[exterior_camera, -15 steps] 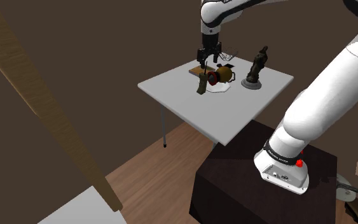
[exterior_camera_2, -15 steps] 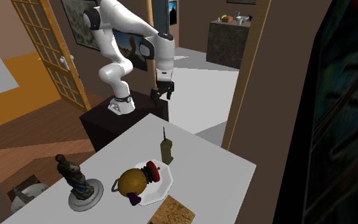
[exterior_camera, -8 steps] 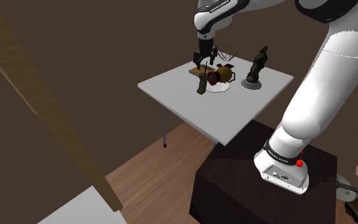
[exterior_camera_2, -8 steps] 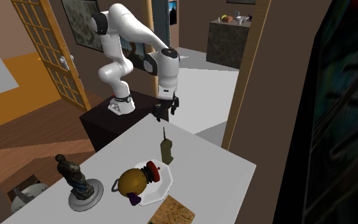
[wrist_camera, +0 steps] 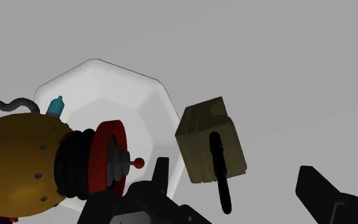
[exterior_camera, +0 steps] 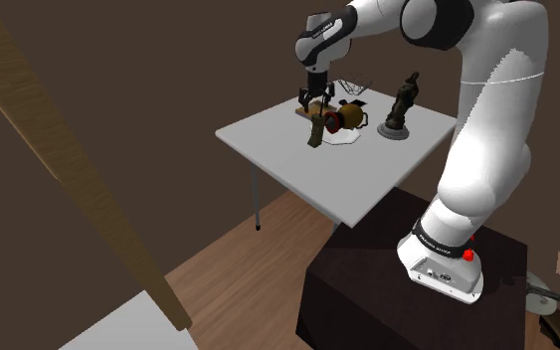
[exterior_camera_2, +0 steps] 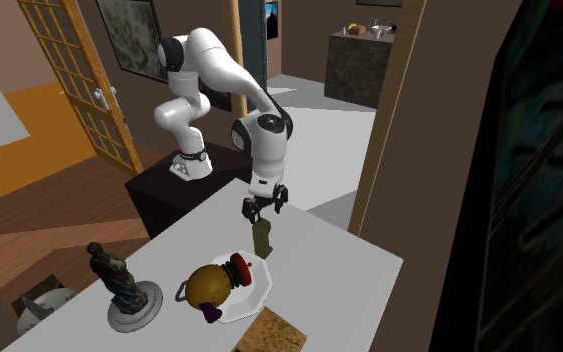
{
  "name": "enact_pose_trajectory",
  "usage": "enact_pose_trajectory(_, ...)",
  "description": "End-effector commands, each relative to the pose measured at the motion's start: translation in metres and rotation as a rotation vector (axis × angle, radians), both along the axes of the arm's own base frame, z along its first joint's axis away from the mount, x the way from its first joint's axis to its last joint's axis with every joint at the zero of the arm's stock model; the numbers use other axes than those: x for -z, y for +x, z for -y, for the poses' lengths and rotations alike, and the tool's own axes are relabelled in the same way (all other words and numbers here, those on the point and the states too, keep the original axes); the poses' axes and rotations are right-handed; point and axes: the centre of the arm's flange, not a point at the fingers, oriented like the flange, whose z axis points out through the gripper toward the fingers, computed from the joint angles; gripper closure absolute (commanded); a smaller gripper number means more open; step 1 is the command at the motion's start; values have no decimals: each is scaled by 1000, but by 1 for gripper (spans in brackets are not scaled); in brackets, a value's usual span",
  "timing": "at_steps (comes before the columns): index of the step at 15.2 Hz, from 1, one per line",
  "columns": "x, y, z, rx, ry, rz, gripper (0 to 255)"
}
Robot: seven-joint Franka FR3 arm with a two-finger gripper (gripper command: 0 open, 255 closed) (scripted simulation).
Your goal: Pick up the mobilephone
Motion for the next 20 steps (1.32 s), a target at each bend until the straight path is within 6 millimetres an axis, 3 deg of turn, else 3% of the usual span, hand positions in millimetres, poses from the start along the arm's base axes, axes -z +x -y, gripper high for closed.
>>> enact_pose_trajectory(1,10,9,17,32,1,2,0)
enact_pose_trajectory(10,50,9,17,32,1,2,0)
enact_pose_trajectory(11,51,8,18,31,1,2,255)
enact_pose_trajectory(20,50,9,17,32,1,2,255)
